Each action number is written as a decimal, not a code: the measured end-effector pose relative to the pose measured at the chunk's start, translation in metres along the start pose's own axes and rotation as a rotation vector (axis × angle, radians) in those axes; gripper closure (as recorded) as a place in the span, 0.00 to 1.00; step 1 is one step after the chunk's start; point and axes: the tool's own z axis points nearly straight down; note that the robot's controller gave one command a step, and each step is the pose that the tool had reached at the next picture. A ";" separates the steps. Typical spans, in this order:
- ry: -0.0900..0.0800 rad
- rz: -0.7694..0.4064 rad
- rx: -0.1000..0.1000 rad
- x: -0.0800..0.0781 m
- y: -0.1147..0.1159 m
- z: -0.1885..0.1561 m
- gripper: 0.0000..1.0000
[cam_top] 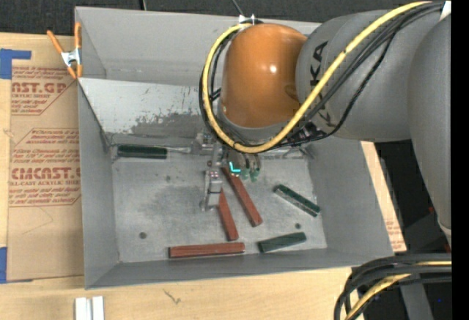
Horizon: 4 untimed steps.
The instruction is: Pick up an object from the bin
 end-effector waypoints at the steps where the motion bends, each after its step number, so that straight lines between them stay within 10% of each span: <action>1: -0.007 0.001 -0.001 -0.002 -0.001 -0.004 0.00; 2: -0.016 -0.035 -0.003 -0.016 -0.035 0.038 0.00; 3: -0.002 0.128 0.001 0.003 -0.059 0.061 0.00; 4: -0.014 -0.174 -0.001 -0.044 -0.104 0.126 1.00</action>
Offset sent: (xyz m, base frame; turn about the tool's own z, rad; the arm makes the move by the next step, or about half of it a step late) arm 0.0376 -0.1115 -0.1274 -0.0836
